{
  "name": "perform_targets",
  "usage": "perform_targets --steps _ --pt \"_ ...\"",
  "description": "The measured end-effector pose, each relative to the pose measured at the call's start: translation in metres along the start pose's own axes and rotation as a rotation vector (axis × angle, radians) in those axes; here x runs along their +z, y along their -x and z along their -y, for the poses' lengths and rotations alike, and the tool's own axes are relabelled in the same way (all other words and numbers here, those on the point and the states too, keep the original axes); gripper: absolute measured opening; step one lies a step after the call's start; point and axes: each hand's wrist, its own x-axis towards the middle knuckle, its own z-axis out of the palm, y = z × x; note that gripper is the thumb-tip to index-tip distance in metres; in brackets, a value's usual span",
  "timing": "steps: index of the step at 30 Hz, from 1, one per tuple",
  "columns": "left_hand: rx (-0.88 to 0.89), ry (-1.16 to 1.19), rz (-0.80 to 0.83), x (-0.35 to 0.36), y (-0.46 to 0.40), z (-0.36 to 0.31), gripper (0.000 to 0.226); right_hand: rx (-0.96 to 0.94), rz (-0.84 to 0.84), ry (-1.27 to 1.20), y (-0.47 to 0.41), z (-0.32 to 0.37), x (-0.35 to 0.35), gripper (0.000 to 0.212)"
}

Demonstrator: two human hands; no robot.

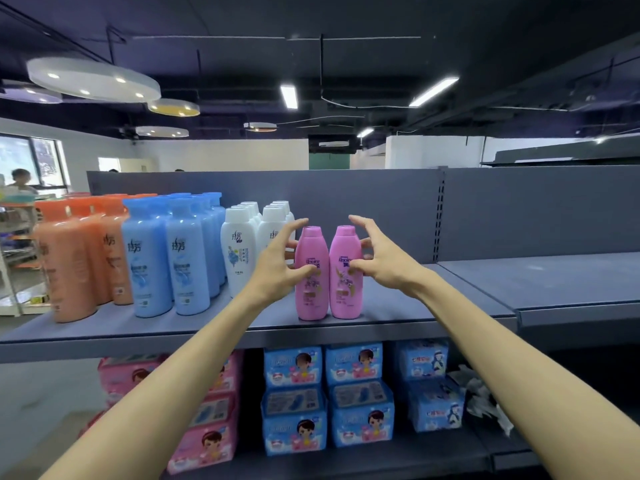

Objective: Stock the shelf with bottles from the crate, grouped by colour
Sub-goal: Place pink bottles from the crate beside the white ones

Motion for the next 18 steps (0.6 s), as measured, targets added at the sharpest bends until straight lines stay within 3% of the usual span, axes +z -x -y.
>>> perform_targets --steps 3,7,9,13,18 --pt "-0.053 -0.065 -0.103 0.009 0.01 0.004 0.079 0.029 0.005 -0.055 0.002 -0.007 0.004 0.084" --pt "-0.094 -0.437 -0.332 0.033 0.036 0.004 0.065 0.078 0.044 -0.063 0.005 -0.014 0.007 0.08" --pt "-0.134 -0.536 -0.349 0.045 0.046 0.0 0.057 0.093 0.06 -0.07 0.006 -0.017 0.01 0.073" --pt "-0.146 -0.512 -0.343 0.055 0.048 -0.001 0.057 0.068 0.069 -0.02 0.007 -0.02 0.011 0.055" --pt "-0.173 -0.506 -0.348 0.058 0.045 -0.001 0.055 0.075 0.064 0.022 0.005 -0.027 0.0 0.053"
